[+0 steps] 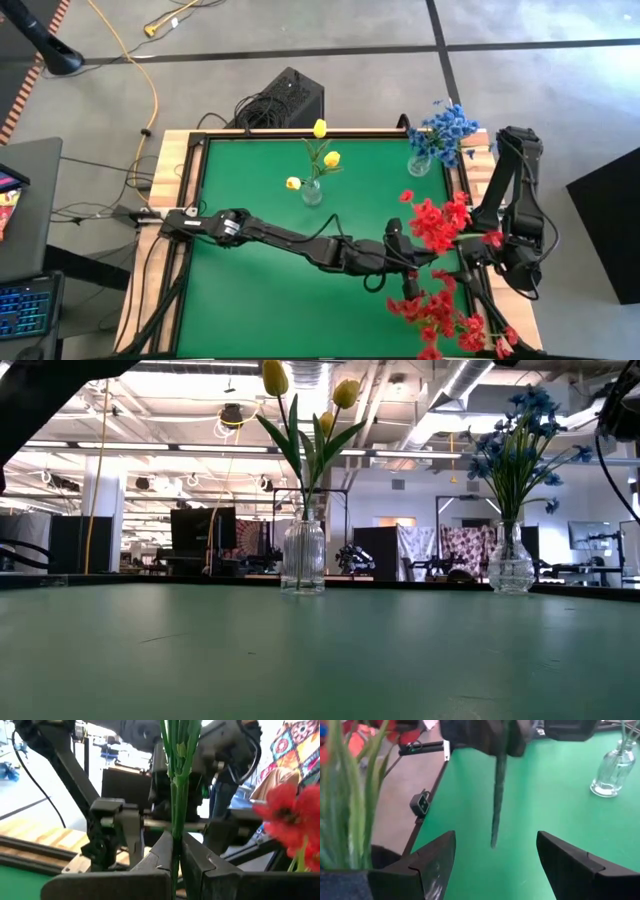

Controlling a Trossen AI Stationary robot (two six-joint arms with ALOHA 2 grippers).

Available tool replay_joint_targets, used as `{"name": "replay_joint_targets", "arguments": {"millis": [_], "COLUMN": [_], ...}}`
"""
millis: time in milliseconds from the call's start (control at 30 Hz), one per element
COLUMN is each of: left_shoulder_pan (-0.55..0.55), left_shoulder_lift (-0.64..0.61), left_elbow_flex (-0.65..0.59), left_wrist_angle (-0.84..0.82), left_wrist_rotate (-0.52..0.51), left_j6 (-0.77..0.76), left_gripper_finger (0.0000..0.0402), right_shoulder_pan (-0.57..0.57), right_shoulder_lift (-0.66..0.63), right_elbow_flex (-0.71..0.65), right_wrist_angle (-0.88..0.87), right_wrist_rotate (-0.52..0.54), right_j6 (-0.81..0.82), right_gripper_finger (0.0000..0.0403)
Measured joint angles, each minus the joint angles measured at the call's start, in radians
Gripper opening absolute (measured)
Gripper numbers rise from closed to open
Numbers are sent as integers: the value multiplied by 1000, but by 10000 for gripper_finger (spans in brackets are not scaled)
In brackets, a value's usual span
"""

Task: Sort flowers into vase by color
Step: Put the red flowers into the yellow vase

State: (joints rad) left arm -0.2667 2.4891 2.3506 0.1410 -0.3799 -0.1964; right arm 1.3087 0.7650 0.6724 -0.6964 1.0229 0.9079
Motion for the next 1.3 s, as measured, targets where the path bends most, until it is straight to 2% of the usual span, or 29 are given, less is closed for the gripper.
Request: {"name": "replay_joint_targets", "arguments": {"millis": [133, 333, 500, 633, 900, 1133, 1300], "left_shoulder_pan": [9, 26, 25, 25, 25, 27, 28], "left_shoulder_lift": [-1, -1, -1, -1, -1, -1, -1], "left_elbow_flex": [1, 1, 1, 1, 1, 1, 1], "left_wrist_angle": [-2, -10, -12, -16, -15, -22, -24], "left_wrist_rotate": [0, -2, -1, -2, 20, 81, 80], "left_j6": [0, -8, -16, -19, -22, -22, 5], "left_gripper_finger": [0, 0, 0, 0, 0, 14, 77], "right_shoulder_pan": [-36, -76, -92, -94, -94, -94, -93], "right_shoulder_lift": [0, 0, -1, -1, -2, -1, -1], "right_elbow_flex": [0, 0, 0, 0, 0, 0, 0], "right_wrist_angle": [35, 164, 143, 123, 121, 124, 121], "right_wrist_rotate": [0, -1, -3, -4, -16, -75, -112], "right_j6": [-16, -168, -184, -184, -186, -192, -151], "right_gripper_finger": [305, 303, 270, 209, 31, 30, 30]}}
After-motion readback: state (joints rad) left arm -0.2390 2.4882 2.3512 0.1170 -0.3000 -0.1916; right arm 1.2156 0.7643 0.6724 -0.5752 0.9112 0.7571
